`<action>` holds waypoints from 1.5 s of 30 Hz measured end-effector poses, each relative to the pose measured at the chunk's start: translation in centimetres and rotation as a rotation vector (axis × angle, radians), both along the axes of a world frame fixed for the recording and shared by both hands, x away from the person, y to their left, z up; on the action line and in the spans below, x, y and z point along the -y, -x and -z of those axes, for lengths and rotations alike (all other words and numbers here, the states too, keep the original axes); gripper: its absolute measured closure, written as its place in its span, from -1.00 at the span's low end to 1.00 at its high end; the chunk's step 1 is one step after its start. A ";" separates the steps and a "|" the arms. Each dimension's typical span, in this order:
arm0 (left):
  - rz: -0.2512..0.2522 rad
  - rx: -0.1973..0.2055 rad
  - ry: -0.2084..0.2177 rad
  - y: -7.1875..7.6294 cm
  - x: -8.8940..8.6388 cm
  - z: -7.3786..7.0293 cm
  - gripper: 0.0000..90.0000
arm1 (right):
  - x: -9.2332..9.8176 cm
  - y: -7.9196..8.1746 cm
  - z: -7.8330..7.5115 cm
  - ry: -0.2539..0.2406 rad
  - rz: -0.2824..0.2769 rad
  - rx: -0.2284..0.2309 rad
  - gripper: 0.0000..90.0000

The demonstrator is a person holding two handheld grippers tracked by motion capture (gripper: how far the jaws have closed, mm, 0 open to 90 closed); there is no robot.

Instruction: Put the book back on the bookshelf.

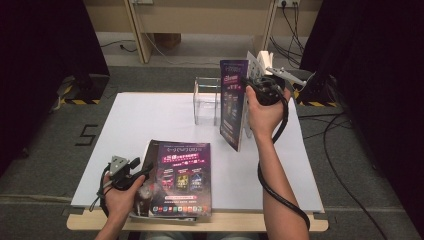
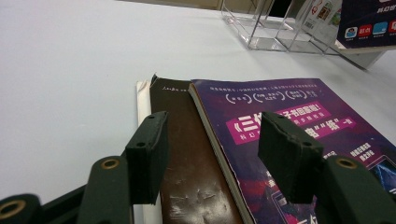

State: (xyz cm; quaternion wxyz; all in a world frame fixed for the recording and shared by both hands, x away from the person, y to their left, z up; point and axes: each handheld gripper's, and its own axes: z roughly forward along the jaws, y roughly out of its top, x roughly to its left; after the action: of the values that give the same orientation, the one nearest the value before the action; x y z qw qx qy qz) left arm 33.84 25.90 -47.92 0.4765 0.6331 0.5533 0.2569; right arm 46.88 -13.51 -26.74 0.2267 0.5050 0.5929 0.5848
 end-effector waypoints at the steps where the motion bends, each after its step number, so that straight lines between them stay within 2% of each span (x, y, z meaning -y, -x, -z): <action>1: 0.000 0.000 0.000 0.0 0.0 0.0 -0.07 | 0.0 -0.1 0.0 0.001 0.002 0.001 0.86; 29: 0.004 -0.002 -0.002 -0.1 0.1 0.1 -0.07 | -0.9 -1.9 -0.2 0.011 0.023 0.020 0.86; 45: 0.007 -0.002 -0.007 -0.2 0.1 0.2 -0.06 | -1.6 -3.7 -0.1 0.032 0.046 0.014 0.86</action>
State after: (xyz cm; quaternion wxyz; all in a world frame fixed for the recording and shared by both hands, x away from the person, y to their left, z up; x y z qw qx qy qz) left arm 33.99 25.78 -48.08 0.4747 0.6368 0.5508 0.2565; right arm 50.62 -11.90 -26.61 0.2526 0.5106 0.5889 0.5733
